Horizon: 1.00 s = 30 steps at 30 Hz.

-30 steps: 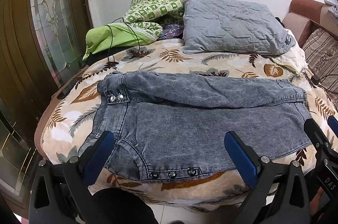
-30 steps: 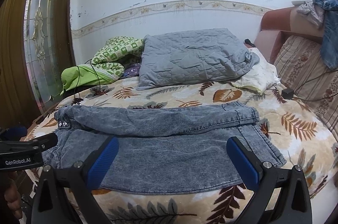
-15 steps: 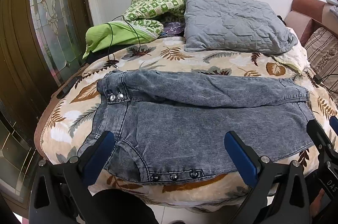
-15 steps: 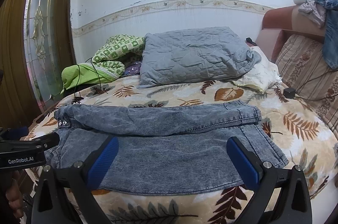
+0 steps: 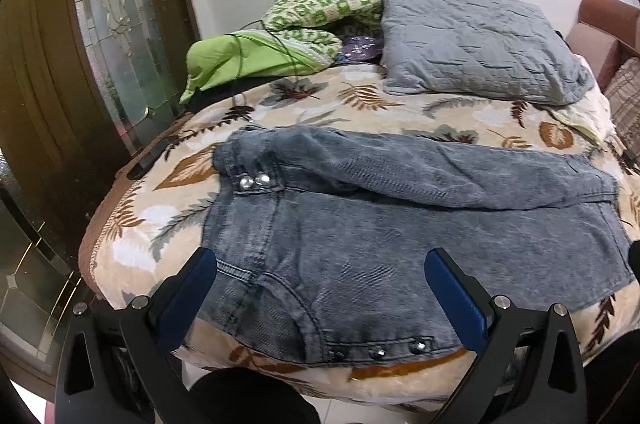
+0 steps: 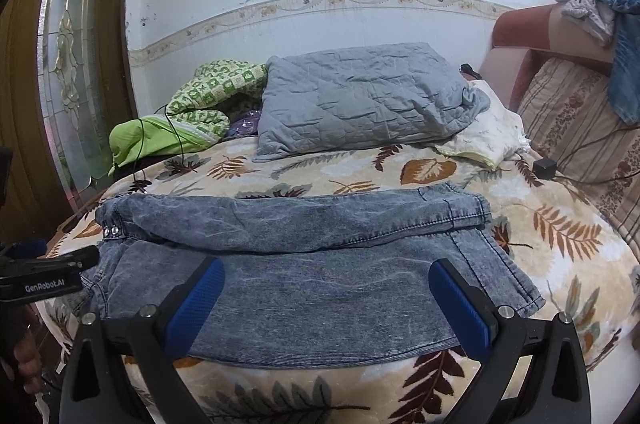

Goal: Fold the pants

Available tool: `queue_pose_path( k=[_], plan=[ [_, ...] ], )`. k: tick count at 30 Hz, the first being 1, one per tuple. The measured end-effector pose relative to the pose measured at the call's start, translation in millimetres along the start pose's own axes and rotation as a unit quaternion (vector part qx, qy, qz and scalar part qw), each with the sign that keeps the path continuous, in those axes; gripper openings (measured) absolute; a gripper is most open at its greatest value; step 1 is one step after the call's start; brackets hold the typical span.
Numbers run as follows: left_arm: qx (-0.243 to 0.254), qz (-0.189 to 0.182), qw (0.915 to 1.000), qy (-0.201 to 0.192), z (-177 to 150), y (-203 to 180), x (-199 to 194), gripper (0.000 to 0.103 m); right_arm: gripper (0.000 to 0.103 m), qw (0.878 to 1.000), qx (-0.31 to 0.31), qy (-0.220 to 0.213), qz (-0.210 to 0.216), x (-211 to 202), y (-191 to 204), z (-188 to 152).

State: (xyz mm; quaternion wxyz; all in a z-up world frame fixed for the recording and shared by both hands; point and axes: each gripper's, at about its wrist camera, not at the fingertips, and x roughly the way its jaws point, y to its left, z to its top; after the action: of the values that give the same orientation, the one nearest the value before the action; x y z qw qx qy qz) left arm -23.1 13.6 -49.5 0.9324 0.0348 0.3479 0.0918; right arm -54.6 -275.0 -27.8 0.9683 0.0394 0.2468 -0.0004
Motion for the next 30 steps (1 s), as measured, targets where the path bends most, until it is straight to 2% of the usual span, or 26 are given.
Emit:
queue_pose_path(
  k=[9, 25, 30],
  plan=[
    [-0.011, 0.016, 0.9998, 0.002, 4.3, 16.2, 9.6, 0.103, 0.103, 1.000, -0.007, 0.000, -0.003, 3.9, 4.0, 1.2],
    [-0.024, 0.034, 0.9991, 0.000, 8.9, 32.0, 18.4, 0.103, 0.103, 0.999, 0.038, 0.023, 0.002, 15.7, -14.2, 3.9],
    [-0.009, 0.017, 0.9994, 0.028, 22.3, 37.3, 35.6, 0.103, 0.103, 0.998, 0.046, 0.045, 0.005, 28.7, -24.8, 20.1]
  ],
)
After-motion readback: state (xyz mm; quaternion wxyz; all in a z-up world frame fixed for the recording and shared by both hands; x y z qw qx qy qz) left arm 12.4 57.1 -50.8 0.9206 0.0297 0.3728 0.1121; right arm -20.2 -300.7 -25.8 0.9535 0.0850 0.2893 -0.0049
